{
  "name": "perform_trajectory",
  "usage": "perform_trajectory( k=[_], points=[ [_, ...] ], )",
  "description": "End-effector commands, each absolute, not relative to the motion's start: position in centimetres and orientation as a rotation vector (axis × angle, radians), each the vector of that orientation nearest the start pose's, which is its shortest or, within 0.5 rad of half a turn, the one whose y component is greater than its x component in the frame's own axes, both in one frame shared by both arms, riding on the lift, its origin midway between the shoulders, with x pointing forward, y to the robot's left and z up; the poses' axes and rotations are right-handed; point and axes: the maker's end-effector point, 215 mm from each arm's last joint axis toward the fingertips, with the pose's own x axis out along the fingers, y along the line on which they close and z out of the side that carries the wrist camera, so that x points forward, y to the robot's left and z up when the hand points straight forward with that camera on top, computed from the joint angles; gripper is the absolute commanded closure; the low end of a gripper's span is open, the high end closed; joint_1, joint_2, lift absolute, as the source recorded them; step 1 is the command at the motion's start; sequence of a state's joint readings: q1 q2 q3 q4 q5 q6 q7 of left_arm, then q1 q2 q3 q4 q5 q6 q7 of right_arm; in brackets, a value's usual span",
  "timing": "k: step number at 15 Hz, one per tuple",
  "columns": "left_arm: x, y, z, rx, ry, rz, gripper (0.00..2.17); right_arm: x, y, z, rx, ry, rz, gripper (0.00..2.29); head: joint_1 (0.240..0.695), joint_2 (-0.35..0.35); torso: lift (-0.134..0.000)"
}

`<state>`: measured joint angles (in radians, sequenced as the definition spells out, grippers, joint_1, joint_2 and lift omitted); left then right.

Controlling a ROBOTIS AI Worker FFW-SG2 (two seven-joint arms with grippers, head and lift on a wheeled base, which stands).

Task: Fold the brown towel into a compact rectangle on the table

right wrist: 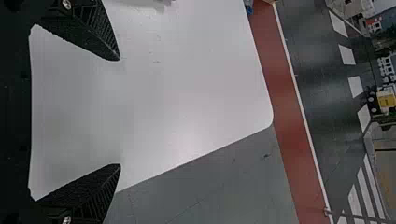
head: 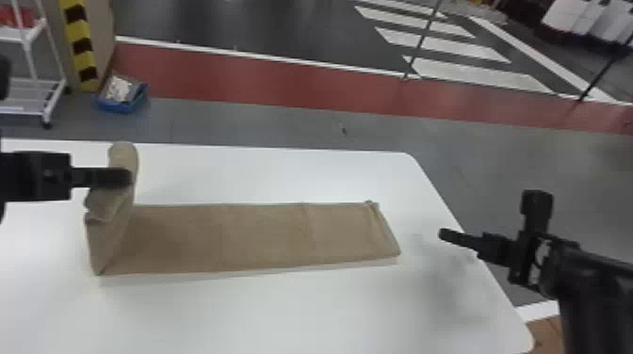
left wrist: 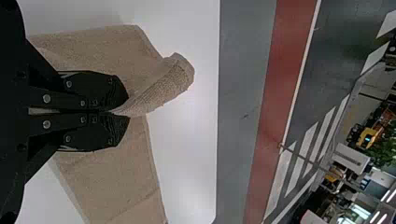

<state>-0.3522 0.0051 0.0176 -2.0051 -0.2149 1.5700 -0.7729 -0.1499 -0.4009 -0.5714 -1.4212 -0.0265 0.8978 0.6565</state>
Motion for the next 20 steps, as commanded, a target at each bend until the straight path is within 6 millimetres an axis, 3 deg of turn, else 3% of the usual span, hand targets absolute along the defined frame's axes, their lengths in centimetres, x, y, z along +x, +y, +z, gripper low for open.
perform_trajectory(
  k=[1, 3, 7, 9, 11, 14, 17, 20],
  points=[
    [54.1, 10.9, -31.4, -0.150, 0.791, -0.547, 2.14, 49.0, -56.4, -43.5, 0.250, 0.680, -0.069, 0.06, 0.695, -0.350, -0.124],
    [53.6, 9.0, -32.0, -0.103, 0.809, -0.567, 2.14, 48.8, -56.8, -43.2, 0.257, 0.678, -0.077, 0.06, 0.695, -0.350, -0.124],
    [52.5, 5.2, -35.8, -0.018, 0.880, -0.595, 2.14, 48.7, -56.9, -43.3, 0.257, 0.679, -0.078, 0.06, 0.695, -0.350, -0.124],
    [53.4, 3.7, -35.8, 0.035, 0.840, -0.597, 2.14, 48.9, -56.7, -43.2, 0.253, 0.682, -0.075, 0.06, 0.695, -0.350, -0.124],
    [54.3, 3.7, -35.4, 0.067, 0.810, -0.573, 2.14, 50.1, -55.8, -42.6, 0.244, 0.672, -0.056, 0.06, 0.695, -0.350, -0.124],
    [55.2, 1.7, -35.2, 0.126, 0.770, -0.578, 2.14, 50.2, -56.3, -42.1, 0.242, 0.665, -0.062, 0.06, 0.695, -0.350, -0.124],
    [53.9, -1.5, -35.2, 0.144, 0.757, -0.638, 2.14, 50.1, -56.6, -42.0, 0.243, 0.663, -0.067, 0.06, 0.695, -0.350, -0.124],
    [53.1, -3.4, -35.6, 0.192, 0.740, -0.660, 2.14, 50.2, -56.3, -42.1, 0.243, 0.665, -0.061, 0.06, 0.695, -0.350, -0.124]
  ],
)
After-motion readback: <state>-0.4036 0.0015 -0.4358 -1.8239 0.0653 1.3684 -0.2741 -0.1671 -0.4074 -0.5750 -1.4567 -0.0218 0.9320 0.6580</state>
